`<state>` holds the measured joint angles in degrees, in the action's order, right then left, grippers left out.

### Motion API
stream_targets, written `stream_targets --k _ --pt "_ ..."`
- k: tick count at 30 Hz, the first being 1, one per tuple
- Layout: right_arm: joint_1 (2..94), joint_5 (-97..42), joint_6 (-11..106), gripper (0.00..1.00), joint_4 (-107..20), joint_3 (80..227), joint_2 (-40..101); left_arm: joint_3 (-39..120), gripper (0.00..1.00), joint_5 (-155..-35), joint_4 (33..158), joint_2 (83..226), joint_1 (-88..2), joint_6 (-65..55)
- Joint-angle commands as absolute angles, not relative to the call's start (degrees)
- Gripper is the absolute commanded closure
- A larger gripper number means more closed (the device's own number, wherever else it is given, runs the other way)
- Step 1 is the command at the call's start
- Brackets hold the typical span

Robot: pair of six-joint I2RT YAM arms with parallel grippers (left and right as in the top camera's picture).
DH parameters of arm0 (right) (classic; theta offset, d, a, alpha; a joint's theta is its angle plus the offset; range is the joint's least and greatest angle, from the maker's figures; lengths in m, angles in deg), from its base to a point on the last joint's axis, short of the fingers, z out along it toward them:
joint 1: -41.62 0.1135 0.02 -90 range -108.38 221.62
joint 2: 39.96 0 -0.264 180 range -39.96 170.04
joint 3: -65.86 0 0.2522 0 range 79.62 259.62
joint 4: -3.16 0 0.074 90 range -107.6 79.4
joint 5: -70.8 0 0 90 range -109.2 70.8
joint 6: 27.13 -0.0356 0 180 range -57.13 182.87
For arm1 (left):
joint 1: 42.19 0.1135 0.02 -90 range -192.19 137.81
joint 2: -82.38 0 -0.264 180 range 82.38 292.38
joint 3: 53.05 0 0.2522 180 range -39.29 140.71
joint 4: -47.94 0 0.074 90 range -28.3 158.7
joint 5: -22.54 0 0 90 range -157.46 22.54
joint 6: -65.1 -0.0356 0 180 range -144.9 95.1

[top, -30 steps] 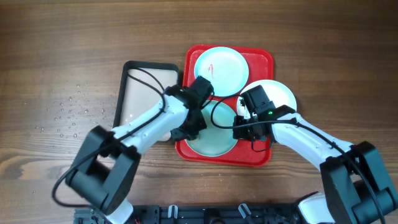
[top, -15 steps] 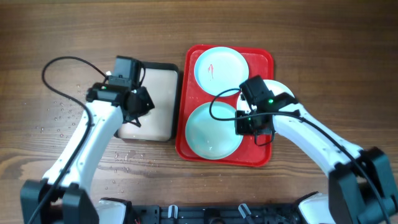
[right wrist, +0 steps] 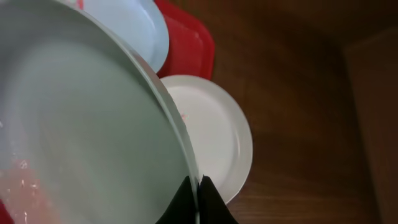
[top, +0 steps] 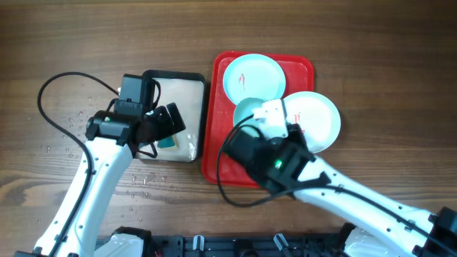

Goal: Clean dirty plates on tray and stack at the side
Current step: 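Lift the lower blue plate with the right gripper, return sponge to water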

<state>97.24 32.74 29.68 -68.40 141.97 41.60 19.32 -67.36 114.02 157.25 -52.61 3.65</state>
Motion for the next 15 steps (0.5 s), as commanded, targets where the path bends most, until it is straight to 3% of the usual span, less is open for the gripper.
stream_targets --k 1,10,15 --pt "101.98 46.47 29.47 0.96 -68.29 142.80 41.14 20.39 0.00 -68.04 114.04 156.68 -52.34 3.37" --pt "107.35 53.01 45.33 0.96 -58.28 142.80 41.14 20.39 0.00 -68.04 114.04 156.68 -52.34 3.37" --pt "107.35 52.96 46.36 0.96 -56.49 142.80 41.14 20.39 0.00 -68.04 114.04 156.68 -52.34 3.37"
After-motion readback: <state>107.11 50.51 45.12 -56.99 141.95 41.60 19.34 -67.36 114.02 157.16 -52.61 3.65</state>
